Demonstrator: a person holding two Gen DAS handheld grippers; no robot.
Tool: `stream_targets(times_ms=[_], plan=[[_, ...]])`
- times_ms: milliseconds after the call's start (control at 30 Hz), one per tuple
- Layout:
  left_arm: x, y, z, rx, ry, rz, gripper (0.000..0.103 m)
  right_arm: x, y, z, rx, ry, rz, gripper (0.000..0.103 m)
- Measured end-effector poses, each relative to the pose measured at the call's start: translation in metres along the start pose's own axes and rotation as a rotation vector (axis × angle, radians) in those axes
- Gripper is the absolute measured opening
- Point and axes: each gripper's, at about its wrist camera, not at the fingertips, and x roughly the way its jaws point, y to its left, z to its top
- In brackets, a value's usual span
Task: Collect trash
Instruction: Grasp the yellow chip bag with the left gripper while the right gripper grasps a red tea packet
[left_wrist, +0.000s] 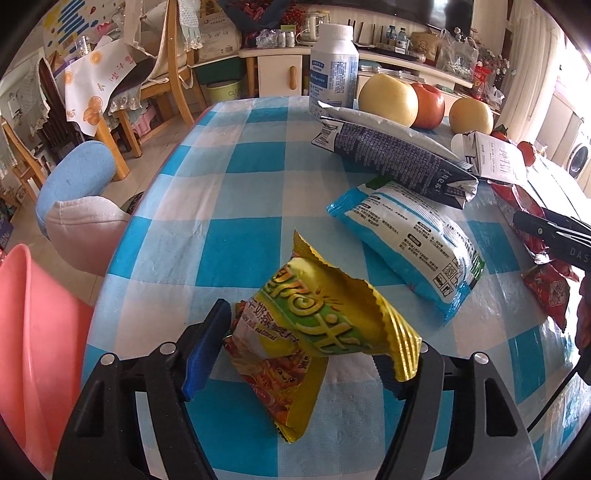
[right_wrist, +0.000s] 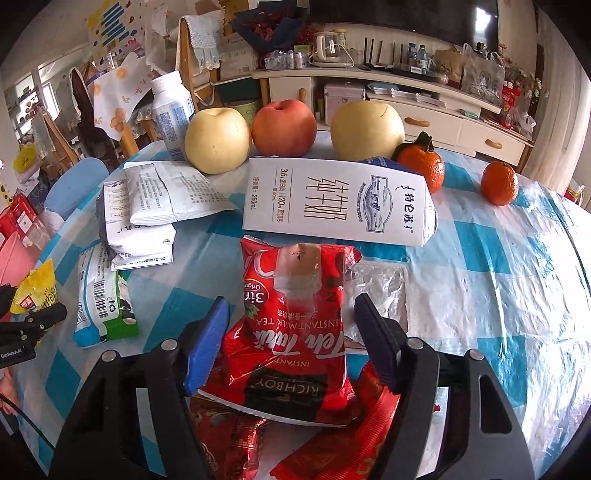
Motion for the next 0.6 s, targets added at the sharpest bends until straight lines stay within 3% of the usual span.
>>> stream_targets(times_ms=[67, 600], plan=[[0.001, -0.002, 0.001, -0.001, -0.001, -0.006, 0.072, -0.001, 0.000, 0.000, 0.001, -0.004, 0.017, 0.059], [-0.012, 0.007, 0.010, -0.080, -0.041, -0.058, 0.071, -0.008, 0.002, -0.004, 0.009, -0.028, 0.013, 0.045]])
